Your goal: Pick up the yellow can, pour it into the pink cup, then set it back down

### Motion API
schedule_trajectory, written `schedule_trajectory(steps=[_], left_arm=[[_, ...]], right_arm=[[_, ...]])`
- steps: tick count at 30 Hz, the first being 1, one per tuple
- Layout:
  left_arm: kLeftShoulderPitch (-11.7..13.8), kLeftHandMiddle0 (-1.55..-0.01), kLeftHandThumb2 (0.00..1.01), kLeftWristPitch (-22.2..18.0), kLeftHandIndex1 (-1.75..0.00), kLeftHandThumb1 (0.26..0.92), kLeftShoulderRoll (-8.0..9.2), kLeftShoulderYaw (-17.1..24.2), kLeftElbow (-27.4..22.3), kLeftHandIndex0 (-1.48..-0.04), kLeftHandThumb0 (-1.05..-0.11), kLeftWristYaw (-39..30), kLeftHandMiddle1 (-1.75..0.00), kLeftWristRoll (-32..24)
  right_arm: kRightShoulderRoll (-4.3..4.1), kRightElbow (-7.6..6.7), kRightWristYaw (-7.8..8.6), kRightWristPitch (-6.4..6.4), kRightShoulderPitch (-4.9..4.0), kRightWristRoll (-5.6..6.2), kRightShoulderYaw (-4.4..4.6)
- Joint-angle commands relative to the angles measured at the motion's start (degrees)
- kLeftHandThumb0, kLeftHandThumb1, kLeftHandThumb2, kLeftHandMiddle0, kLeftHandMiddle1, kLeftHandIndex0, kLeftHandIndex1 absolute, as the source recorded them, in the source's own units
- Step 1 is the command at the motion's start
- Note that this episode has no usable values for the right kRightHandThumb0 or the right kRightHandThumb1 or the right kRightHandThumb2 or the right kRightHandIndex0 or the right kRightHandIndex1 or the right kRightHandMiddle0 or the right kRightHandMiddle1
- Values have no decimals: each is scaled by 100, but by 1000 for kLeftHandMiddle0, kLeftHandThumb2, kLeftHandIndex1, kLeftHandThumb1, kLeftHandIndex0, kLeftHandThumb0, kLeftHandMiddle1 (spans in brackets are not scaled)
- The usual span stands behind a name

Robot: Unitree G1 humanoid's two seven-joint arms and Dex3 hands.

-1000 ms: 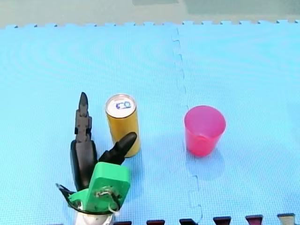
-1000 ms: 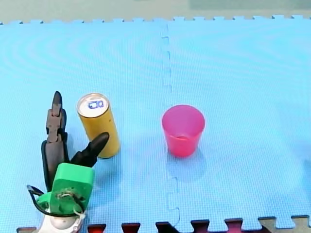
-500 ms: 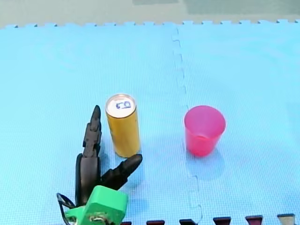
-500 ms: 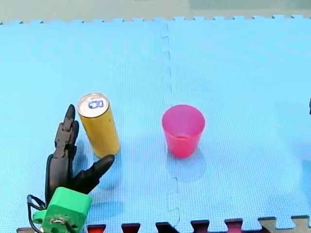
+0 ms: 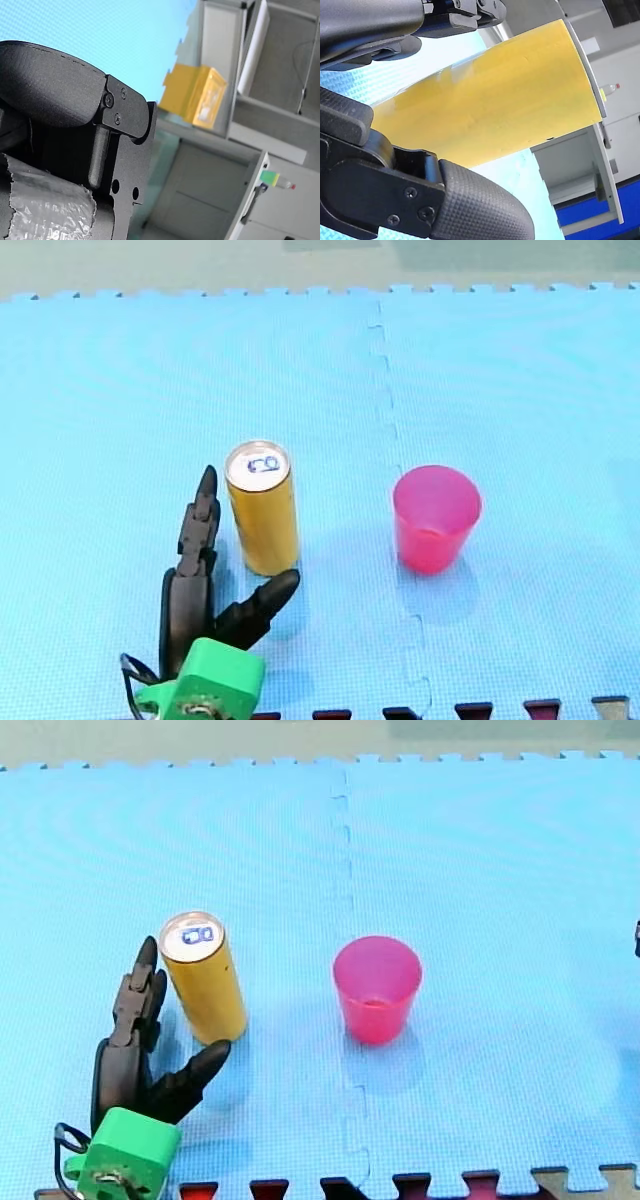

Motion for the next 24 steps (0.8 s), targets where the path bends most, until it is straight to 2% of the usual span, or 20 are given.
schedule_trajectory(steps=[1, 24], left_arm=[[12, -263, 146, -27, -3, 921, 22, 17, -9, -128, -1048, -21, -10, -16], [4, -277, 125, -1, -3, 921, -56, 118, -46, -133, -1048, 78, -11, -70]], right_arm=[[-14, 2, -15, 24, -15, 17, -14], [-43, 4, 37, 56, -40, 47, -56]])
